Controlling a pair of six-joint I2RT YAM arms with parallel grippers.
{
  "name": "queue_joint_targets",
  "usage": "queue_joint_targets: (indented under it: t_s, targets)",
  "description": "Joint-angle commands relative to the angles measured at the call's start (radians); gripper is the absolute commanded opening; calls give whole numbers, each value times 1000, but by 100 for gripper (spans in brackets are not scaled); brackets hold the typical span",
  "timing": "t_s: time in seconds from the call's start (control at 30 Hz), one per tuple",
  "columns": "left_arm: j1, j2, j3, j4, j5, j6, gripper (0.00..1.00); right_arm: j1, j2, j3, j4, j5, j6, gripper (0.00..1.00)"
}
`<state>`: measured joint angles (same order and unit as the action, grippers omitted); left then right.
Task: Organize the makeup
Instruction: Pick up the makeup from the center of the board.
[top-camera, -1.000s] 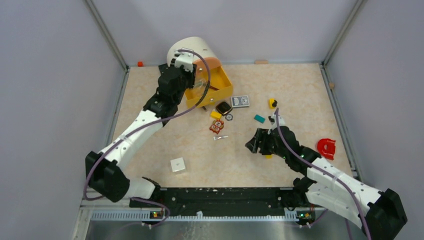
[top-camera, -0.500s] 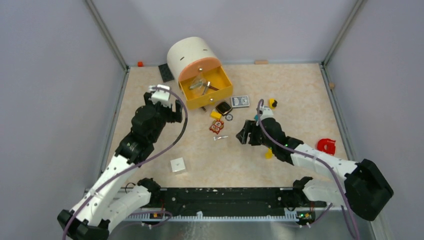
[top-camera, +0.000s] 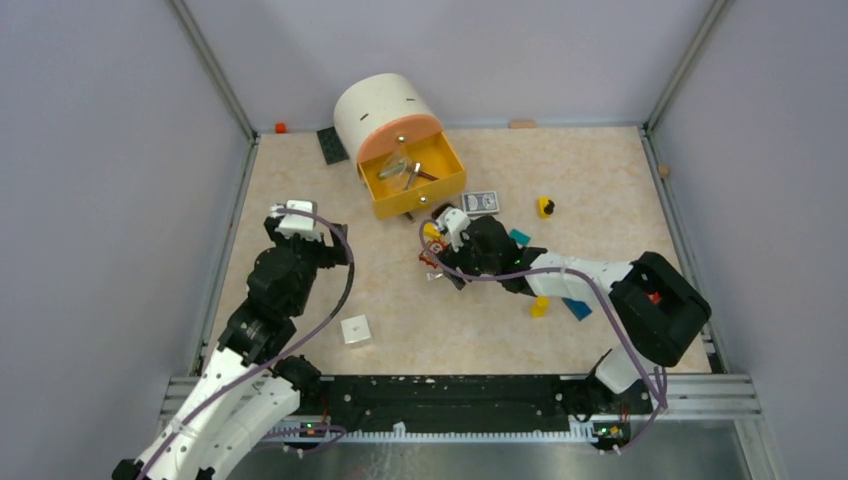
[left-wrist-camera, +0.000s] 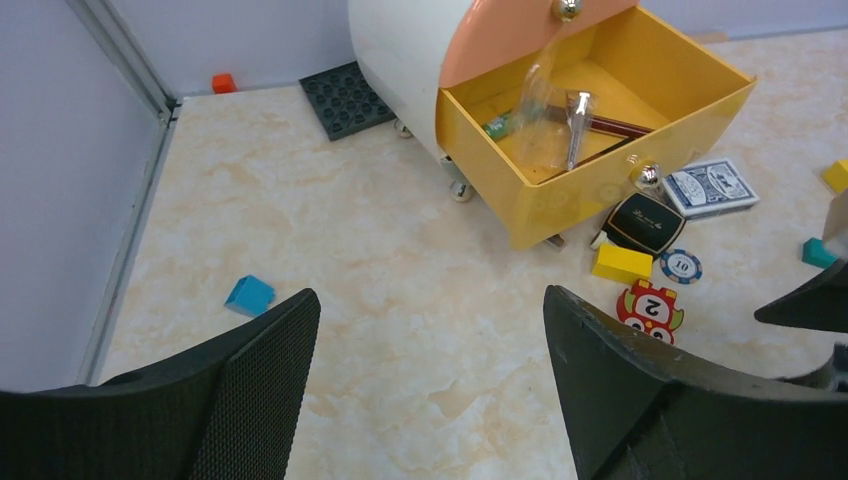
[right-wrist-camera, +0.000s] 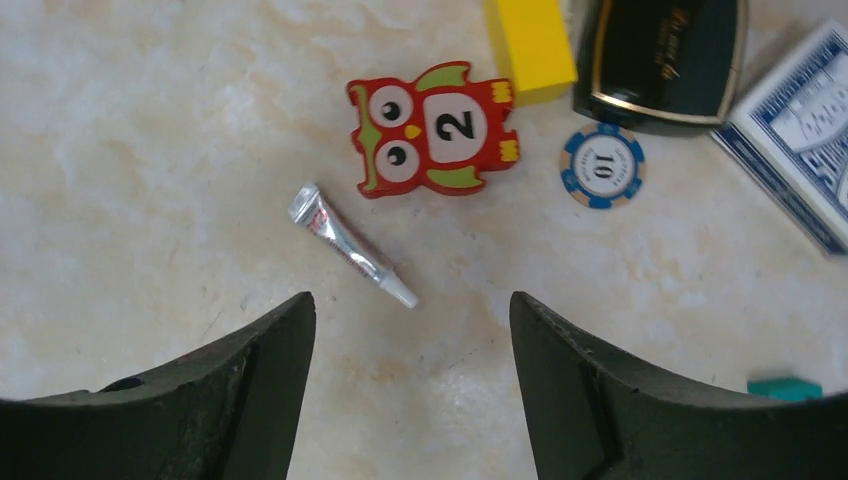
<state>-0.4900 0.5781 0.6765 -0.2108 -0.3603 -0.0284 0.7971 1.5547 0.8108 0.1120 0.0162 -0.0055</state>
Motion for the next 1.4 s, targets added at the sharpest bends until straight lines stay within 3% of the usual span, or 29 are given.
queue_joint_targets:
  t_s: [0.0, 0.1, 0.37, 0.63, 0.8, 1.0, 1.37]
  targets:
    - [3, -49, -22, 47, -48, -2, 88, 1, 43, 63, -59, -246, -447, 71]
    - [3, -56, -27, 44, -48, 1, 88, -14, 59, 75, -105, -407, -603, 71]
    - [2, -55, -27, 45, -23, 5, 89, -80, 180, 225, -327, -564, -741, 70]
    - [3, -54, -31, 47, -16, 11, 90, -118, 317, 342, -475, -620, -792, 65]
    - [2, -54, -33, 47, -16, 13, 90, -116, 333, 357, -483, -607, -783, 61]
    - [3, -56, -35, 47, -17, 15, 91, -101, 335, 351, -475, -578, -780, 38]
    - [2, -65, -37, 44, -34, 19, 91, -73, 202, 276, -367, -583, -777, 7]
